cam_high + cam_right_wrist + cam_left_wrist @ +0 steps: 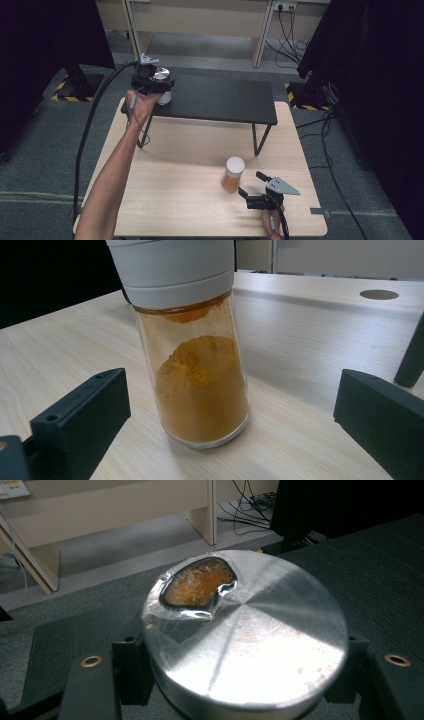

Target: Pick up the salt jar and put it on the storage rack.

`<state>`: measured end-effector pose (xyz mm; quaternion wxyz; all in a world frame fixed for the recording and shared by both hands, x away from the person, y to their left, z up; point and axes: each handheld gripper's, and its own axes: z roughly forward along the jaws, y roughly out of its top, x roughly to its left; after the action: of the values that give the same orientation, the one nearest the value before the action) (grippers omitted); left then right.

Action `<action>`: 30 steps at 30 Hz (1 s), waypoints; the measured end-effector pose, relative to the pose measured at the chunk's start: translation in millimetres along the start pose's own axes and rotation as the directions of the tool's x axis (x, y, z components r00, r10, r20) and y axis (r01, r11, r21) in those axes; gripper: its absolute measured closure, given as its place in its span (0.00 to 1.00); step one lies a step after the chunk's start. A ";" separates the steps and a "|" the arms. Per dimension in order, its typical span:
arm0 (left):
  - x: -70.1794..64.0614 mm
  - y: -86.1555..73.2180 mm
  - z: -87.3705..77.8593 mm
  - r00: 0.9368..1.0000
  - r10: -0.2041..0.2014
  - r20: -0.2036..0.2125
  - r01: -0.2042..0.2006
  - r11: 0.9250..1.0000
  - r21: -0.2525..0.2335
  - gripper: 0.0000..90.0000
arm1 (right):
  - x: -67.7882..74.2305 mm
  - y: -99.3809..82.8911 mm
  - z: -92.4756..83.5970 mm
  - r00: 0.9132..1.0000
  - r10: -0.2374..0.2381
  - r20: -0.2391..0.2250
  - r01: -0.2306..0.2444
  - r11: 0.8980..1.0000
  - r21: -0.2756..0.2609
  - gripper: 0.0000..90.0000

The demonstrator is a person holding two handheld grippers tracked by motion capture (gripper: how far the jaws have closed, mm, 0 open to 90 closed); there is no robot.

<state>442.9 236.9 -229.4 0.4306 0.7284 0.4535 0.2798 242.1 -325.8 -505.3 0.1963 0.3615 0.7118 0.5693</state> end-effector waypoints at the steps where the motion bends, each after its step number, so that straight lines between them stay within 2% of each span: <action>1: 1.8 1.3 -0.2 1.000 0.001 0.002 -0.001 1.000 0.010 0.35 | 0.0 0.0 0.0 1.000 0.001 0.000 -0.001 1.000 0.000 0.02; 3: 3.2 -0.4 -0.4 1.000 0.017 0.008 -0.017 1.000 0.006 0.33 | -0.1 -0.3 -0.2 1.000 -0.001 0.000 0.001 1.000 -0.002 0.02; 6: 4.1 0.4 0.1 0.999 0.028 0.019 -0.028 0.999 0.025 0.19 | -0.1 -0.3 -0.2 1.000 0.001 0.000 -0.001 1.000 -0.001 0.02; 10: 6.8 -0.8 -2.4 0.998 0.038 0.050 -0.039 0.999 0.029 0.09 | 0.3 -0.2 -0.2 1.000 0.000 0.001 0.000 1.000 0.000 0.02; 11: 8.8 -3.0 -4.0 0.998 0.034 0.060 -0.035 0.999 0.019 0.08 | 0.4 -0.4 -0.4 1.000 0.000 0.001 0.000 1.000 -0.001 0.02; 13: 15.7 -9.6 -7.2 0.996 -0.001 0.089 0.001 1.000 -0.008 0.05 | 0.3 -0.5 -0.5 1.000 0.001 0.001 -0.001 1.000 -0.002 0.02; 14: 18.6 -10.8 -9.0 0.995 -0.008 0.099 0.008 1.000 -0.007 0.03 | 0.3 -0.6 -0.5 1.000 0.001 0.002 -0.001 1.000 -0.002 0.02; 16: 19.9 -11.4 -12.9 0.995 0.015 0.094 -0.015 1.000 0.003 0.00 | 0.1 -0.9 -0.6 1.000 0.002 0.001 -0.002 1.000 -0.004 0.02; 17: 19.7 -14.1 -16.0 0.996 0.017 0.088 -0.017 1.000 -0.006 0.00 | -0.1 -0.9 -0.6 1.000 0.002 0.000 -0.002 1.000 -0.004 0.02; 18: 22.0 -19.8 -19.8 0.995 0.004 0.098 -0.001 0.999 -0.033 0.01 | -0.1 -0.8 -0.5 1.000 0.002 0.000 -0.002 1.000 -0.003 0.02; 20: 33.0 -29.5 -27.6 0.987 -0.011 0.160 0.024 0.997 -0.075 0.00 | -0.2 -0.6 -0.3 1.000 0.000 0.000 0.000 1.000 -0.002 0.02; 21: 34.4 -34.6 -33.0 0.987 -0.013 0.162 0.029 0.995 -0.093 0.00 | -0.1 -0.7 -0.3 1.000 0.001 0.000 -0.001 1.000 -0.003 0.02; 22: 33.7 -36.1 -36.3 0.988 -0.012 0.153 0.026 0.995 -0.095 0.00 | -0.2 -0.7 -0.3 1.000 0.000 -0.001 0.000 1.000 -0.003 0.02; 26: 38.9 -51.4 -56.0 0.981 0.002 0.191 0.023 0.992 -0.126 0.01 | 0.2 -0.8 -0.5 1.000 0.003 0.002 -0.003 1.000 -0.003 0.02; 29: 31.7 -60.7 -70.9 0.981 0.025 0.191 0.000 0.992 -0.130 0.03 | 0.2 -1.2 -0.7 1.000 0.010 0.006 -0.010 1.000 -0.005 0.02; 30: 34.3 -66.4 -75.7 0.973 0.033 0.228 -0.002 0.990 -0.138 0.03 | 0.1 -1.3 -0.8 1.000 0.011 0.006 -0.011 1.000 -0.006 0.02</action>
<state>369.5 310.5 -251.5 0.5267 0.7285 0.3740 0.2280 241.1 -326.4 -506.3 0.1963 0.3667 0.7076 0.5712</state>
